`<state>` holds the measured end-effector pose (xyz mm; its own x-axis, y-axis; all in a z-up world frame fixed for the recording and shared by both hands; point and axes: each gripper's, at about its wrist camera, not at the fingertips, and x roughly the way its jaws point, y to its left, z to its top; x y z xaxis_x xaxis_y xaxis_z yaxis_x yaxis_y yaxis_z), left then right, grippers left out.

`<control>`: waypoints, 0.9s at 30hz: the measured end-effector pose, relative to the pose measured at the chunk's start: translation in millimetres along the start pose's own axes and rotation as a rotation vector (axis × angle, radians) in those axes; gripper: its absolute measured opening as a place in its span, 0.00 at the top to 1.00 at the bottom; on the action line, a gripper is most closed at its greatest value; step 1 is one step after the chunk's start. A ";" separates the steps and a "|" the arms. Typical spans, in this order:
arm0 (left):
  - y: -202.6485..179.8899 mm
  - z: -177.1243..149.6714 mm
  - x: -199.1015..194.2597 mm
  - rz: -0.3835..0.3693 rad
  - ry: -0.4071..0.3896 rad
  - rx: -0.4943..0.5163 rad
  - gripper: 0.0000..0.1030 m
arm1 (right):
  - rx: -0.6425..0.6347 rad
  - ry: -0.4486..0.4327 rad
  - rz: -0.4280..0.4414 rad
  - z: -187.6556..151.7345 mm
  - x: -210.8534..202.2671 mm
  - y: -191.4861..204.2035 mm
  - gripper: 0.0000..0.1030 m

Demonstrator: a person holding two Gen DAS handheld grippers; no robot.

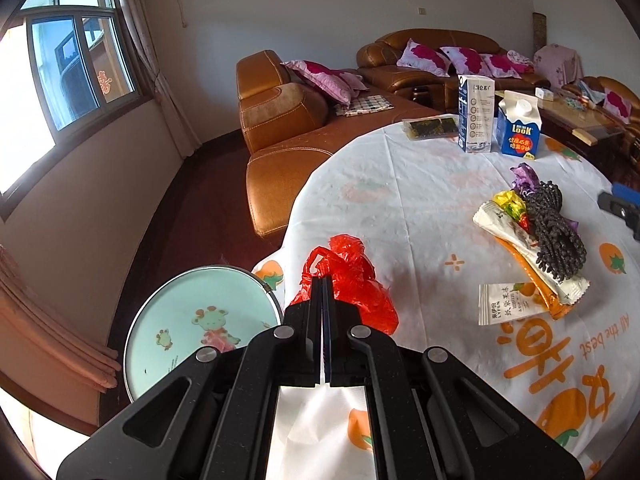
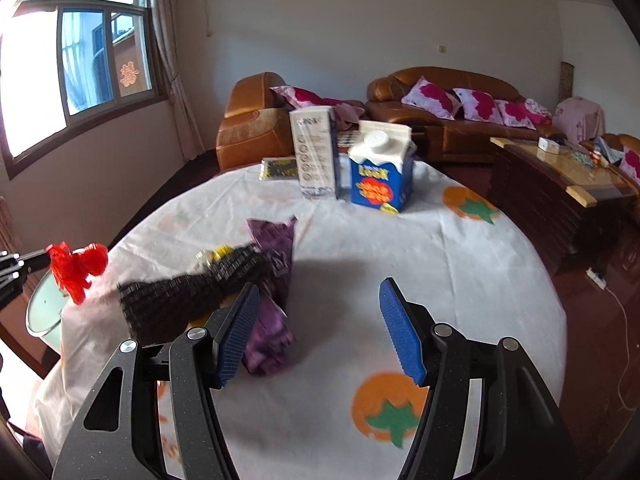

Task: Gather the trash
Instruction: 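Grasp the red plastic bag with the left tool while the right tool grasps the black braided cord, then carry the red bag and black cord over the blue bin and open both tools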

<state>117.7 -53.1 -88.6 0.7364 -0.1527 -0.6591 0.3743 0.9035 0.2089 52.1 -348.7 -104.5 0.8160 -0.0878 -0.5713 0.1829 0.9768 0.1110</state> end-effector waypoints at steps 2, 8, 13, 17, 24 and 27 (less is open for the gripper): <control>0.5 -1.6 0.8 0.000 0.003 0.001 1.00 | -0.023 -0.002 0.011 11.0 9.6 9.1 0.40; 5.8 -4.8 5.0 0.004 0.015 0.001 1.00 | -0.063 0.033 0.054 24.8 37.7 22.8 0.40; 9.8 -7.5 7.6 0.005 0.024 -0.004 1.00 | -0.063 0.091 0.089 22.7 54.2 22.5 0.43; 10.4 -7.8 8.6 0.006 0.027 -0.004 1.00 | -0.070 0.114 0.124 19.8 55.6 24.5 0.48; 10.9 -7.8 8.7 0.009 0.026 -0.006 1.00 | -0.102 0.174 0.202 16.5 59.9 35.7 0.86; 13.5 -7.3 7.1 0.012 0.023 -0.012 1.00 | -0.116 0.174 0.209 13.2 54.2 39.9 0.95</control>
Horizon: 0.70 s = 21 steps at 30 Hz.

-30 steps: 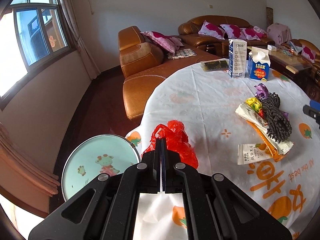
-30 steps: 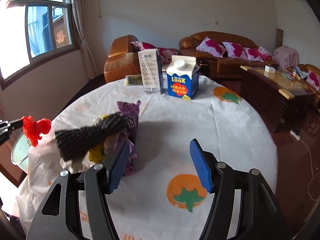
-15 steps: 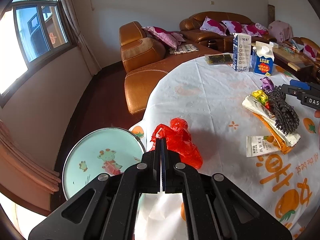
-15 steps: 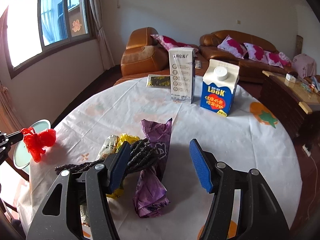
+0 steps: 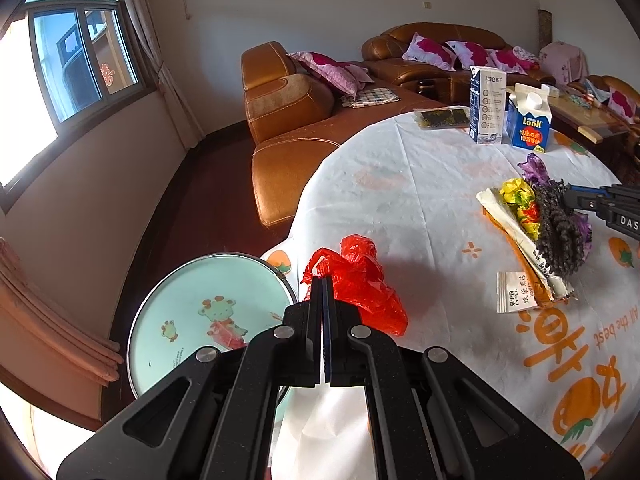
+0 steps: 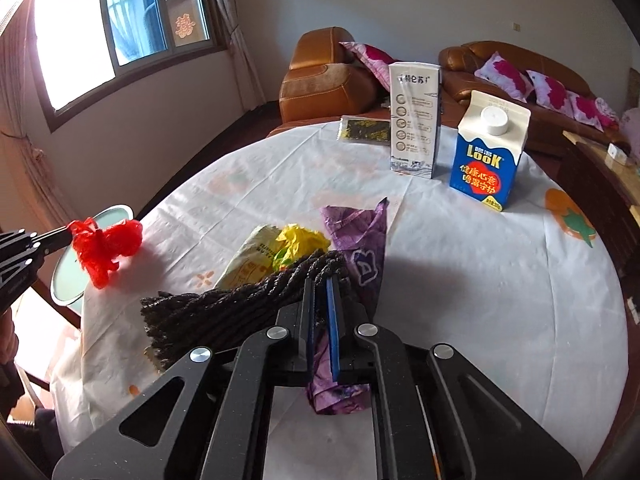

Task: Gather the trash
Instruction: 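Carry the red bag and black cord over the blue bin and open both tools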

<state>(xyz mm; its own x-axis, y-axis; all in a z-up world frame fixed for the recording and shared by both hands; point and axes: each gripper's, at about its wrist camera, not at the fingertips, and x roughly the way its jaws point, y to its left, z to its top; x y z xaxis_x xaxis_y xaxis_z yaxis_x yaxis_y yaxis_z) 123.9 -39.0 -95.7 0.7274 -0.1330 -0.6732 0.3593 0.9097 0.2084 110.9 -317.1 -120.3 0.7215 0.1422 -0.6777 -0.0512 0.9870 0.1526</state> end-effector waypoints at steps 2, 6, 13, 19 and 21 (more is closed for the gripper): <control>2.1 0.6 -2.9 0.001 -0.005 -0.003 1.00 | 0.008 -0.013 0.008 -2.6 -6.8 2.0 0.95; 7.8 2.2 -14.5 0.011 -0.027 -0.008 1.00 | 0.057 -0.064 0.023 -3.4 -24.6 0.8 0.96; 29.0 -0.1 -36.6 0.053 -0.058 -0.024 1.00 | 0.095 -0.167 0.037 13.4 -51.7 14.2 0.96; 52.9 -7.1 -46.8 0.099 -0.064 -0.050 1.00 | 0.088 -0.212 0.081 29.5 -53.1 39.5 0.96; 60.5 -10.1 -50.3 0.122 -0.068 -0.055 1.00 | 0.081 -0.216 0.093 34.7 -50.5 47.1 0.96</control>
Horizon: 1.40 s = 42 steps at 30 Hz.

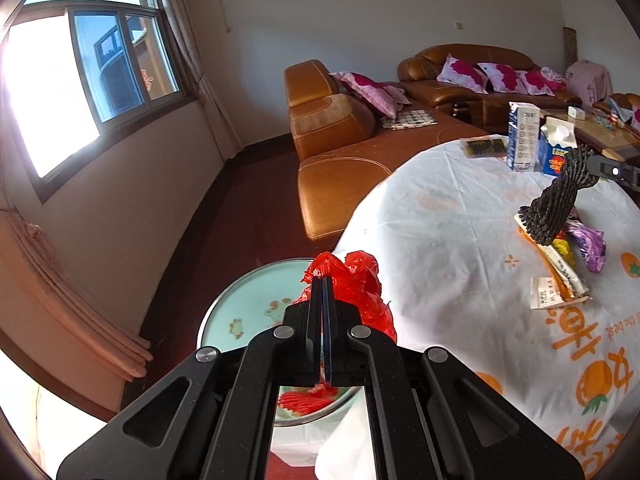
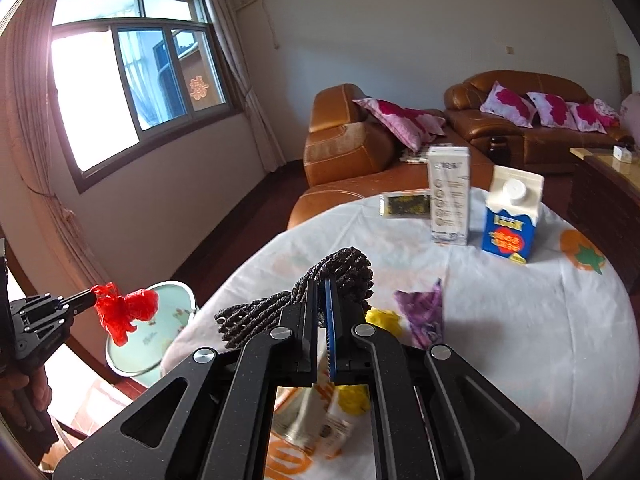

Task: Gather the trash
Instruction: 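Carry the red bag and black cord over the blue bin and open both tools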

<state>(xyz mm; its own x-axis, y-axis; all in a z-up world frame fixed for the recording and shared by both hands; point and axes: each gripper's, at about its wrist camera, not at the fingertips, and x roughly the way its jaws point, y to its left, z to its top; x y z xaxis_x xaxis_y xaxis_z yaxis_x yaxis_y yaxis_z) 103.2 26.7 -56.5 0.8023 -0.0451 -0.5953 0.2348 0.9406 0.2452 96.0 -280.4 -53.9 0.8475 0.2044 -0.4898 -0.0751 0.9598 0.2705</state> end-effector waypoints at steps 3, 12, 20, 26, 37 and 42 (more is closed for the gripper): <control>14.2 -3.3 -2.6 0.027 -0.002 -0.013 1.00 | -0.006 0.002 0.032 4.7 9.6 14.0 0.96; 46.7 -17.7 6.2 0.119 0.027 -0.033 1.00 | -0.057 0.025 0.082 14.3 41.8 54.0 0.96; 62.5 -25.9 16.3 0.172 0.055 -0.038 1.00 | -0.155 0.046 0.089 13.4 65.4 92.3 0.96; 69.1 -30.8 17.6 0.186 0.066 -0.042 1.00 | -0.215 0.059 0.091 10.4 77.2 111.6 0.96; 72.5 -29.6 16.1 0.225 0.059 -0.026 1.00 | -0.317 0.054 0.079 7.2 88.4 136.8 0.96; 72.1 -28.8 14.6 0.235 0.054 -0.019 1.00 | -0.369 0.046 0.075 2.7 91.9 148.9 0.96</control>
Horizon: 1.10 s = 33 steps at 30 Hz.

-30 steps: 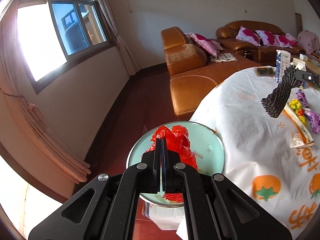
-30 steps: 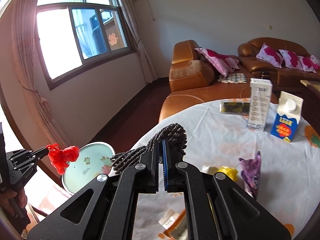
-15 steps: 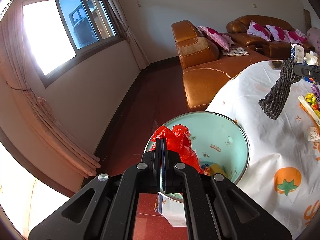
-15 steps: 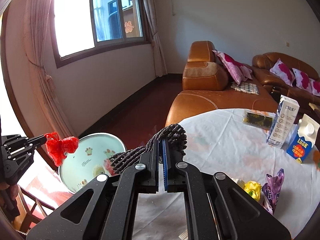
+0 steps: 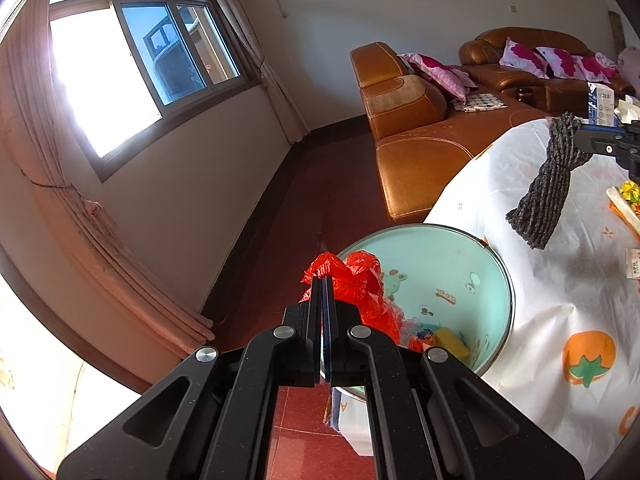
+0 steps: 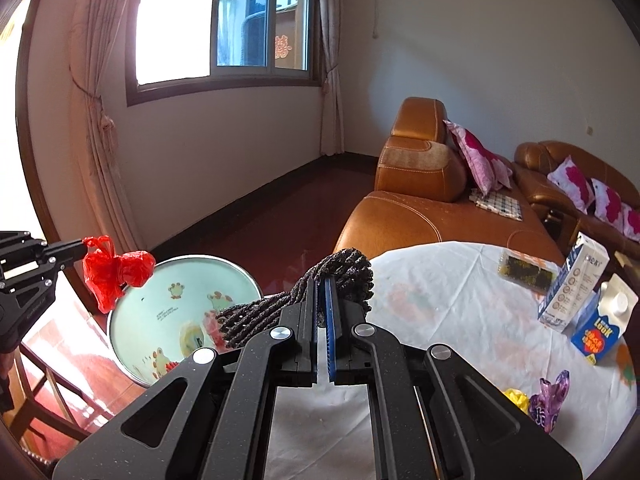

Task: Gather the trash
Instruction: 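Carry the red bag and black cord over the blue bin and open both tools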

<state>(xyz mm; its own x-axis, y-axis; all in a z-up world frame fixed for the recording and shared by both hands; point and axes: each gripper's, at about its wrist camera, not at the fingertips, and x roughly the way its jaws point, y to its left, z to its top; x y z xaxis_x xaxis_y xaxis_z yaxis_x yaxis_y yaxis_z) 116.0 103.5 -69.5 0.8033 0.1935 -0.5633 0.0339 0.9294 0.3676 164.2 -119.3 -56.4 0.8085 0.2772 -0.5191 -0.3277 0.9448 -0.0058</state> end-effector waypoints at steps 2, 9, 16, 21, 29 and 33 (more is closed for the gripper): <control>0.0 0.4 -0.5 0.004 -0.003 0.002 1.00 | -0.014 0.001 0.003 0.0 3.2 3.7 0.96; -1.6 -0.3 -2.2 0.026 -0.016 0.016 1.00 | -0.062 -0.003 0.009 1.1 10.5 16.2 0.96; -1.1 0.3 -3.5 0.042 -0.029 0.023 1.00 | -0.121 -0.010 0.007 1.5 17.9 33.2 0.96; 1.0 0.2 -2.4 0.055 -0.030 0.023 1.00 | -0.138 -0.010 0.016 1.7 22.9 40.0 0.96; 0.1 0.6 -2.3 0.064 -0.032 0.024 1.00 | -0.154 -0.008 0.031 5.0 31.3 48.7 0.96; -0.5 0.4 -1.0 0.056 -0.031 0.023 1.00 | -0.159 -0.003 0.037 4.8 34.8 52.6 0.96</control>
<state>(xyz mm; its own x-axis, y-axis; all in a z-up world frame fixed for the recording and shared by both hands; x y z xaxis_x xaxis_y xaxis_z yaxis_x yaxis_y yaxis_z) 115.5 102.8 -68.9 0.8222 0.2351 -0.5184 0.0017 0.9097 0.4153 177.5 -59.1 -70.7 0.7961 0.3119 -0.5185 -0.4302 0.8944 -0.1224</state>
